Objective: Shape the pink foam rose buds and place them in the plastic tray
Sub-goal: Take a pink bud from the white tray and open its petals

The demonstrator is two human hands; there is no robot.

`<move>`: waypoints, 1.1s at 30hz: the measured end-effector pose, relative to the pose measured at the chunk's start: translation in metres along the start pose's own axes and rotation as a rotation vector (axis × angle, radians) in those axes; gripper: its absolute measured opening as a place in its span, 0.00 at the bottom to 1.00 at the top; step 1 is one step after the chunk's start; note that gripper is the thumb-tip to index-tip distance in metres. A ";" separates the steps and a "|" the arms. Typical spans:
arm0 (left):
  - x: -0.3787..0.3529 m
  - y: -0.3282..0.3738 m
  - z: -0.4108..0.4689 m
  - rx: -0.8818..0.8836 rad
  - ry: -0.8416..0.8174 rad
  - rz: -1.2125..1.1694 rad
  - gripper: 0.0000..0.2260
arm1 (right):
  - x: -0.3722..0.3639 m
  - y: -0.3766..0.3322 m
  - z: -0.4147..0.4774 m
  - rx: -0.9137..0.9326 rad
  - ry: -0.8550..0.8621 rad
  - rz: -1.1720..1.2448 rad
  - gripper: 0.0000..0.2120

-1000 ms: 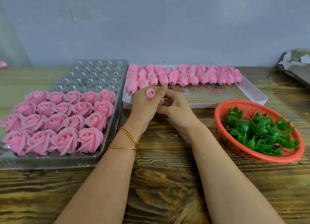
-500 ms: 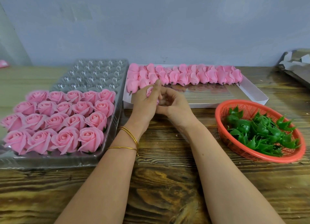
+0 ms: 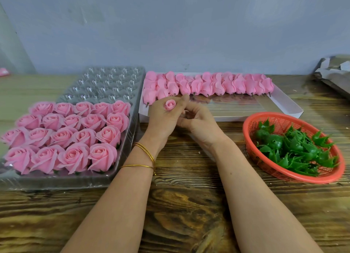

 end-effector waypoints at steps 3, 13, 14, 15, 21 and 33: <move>0.003 0.001 0.002 -0.007 0.044 0.027 0.18 | -0.003 -0.001 -0.002 -0.014 -0.014 0.016 0.16; 0.000 -0.008 0.004 0.039 0.054 -0.021 0.20 | 0.002 -0.002 0.003 0.025 0.078 -0.054 0.17; 0.000 -0.007 0.004 0.033 0.050 -0.017 0.20 | 0.002 -0.002 0.003 0.032 0.077 -0.068 0.16; 0.000 -0.006 0.004 0.023 0.044 -0.016 0.19 | 0.003 -0.002 0.003 0.037 0.077 -0.081 0.15; -0.004 0.000 0.003 -0.022 -0.009 -0.111 0.07 | 0.002 -0.007 0.001 0.034 0.074 -0.047 0.19; 0.001 0.008 0.002 -0.086 0.031 0.012 0.18 | 0.012 -0.006 0.002 -0.052 0.177 0.040 0.15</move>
Point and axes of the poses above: each hand's wrist, its own z-axis towards the middle knuckle, its own x-axis out of the back of the hand, y = z × x, the point moved 10 cm from there along z, towards the middle knuckle, and after that the axes turned 13 degrees about y, right-handed, at the moved point
